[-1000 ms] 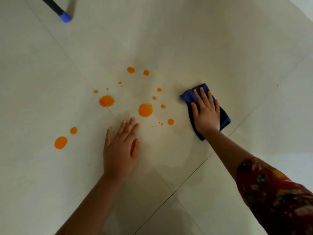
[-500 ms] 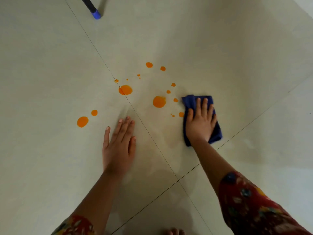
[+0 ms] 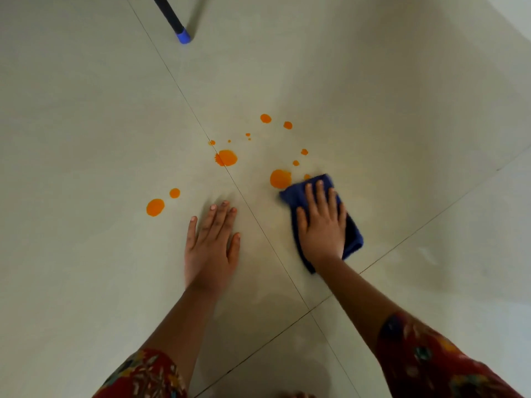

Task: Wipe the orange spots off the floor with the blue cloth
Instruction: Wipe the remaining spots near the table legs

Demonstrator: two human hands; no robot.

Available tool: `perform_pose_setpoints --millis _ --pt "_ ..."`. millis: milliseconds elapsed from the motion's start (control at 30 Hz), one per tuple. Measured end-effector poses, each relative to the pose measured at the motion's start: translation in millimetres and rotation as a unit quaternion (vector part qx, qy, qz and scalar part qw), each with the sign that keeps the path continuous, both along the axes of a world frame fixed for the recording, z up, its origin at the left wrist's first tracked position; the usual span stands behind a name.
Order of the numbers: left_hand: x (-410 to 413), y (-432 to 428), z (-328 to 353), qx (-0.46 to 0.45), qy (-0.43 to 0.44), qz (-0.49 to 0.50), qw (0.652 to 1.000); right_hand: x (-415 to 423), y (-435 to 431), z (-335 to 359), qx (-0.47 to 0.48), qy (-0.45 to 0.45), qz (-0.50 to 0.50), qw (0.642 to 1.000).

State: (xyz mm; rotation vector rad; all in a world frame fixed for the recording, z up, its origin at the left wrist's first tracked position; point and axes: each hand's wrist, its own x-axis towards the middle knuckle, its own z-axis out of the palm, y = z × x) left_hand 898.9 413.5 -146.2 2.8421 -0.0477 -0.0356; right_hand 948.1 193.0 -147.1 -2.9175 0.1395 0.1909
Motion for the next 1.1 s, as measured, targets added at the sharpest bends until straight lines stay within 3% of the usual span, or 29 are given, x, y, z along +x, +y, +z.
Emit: perform_pose_setpoints --millis 100,167,300,367,500,700,800,933,1000,1100 --pt "1 0 1 -0.003 0.005 0.001 1.0 -53 -15 4 -0.002 0.021 0.156 0.988" --pt "4 -1 1 -0.005 0.009 0.011 1.0 -41 -40 1 -0.001 0.007 0.115 0.993" --pt "2 -1 5 0.0 0.022 0.018 1.0 30 -28 -2 -0.013 0.002 -0.073 0.997" --pt "0 -3 7 0.005 0.031 0.018 0.999 34 -3 -2 -0.001 -0.006 -0.033 0.999" --pt "6 2 14 0.015 0.041 0.002 0.999 -19 -13 0 0.001 0.014 0.143 0.99" --pt "15 16 20 0.066 0.077 -0.049 0.994 65 -52 -6 -0.022 -0.004 -0.066 0.998" --pt "18 16 23 0.052 0.08 -0.05 0.994 68 -17 -3 0.0 -0.016 -0.013 1.0" --pt "19 16 33 0.054 0.088 -0.049 0.993 -13 -20 1 0.021 0.015 0.145 0.989" --pt "19 16 31 0.058 0.088 -0.052 0.993 -26 -45 3 0.021 -0.003 0.137 0.99" --pt "19 15 31 0.046 0.094 -0.047 0.993 9 -61 -2 -0.004 -0.016 0.025 1.0"
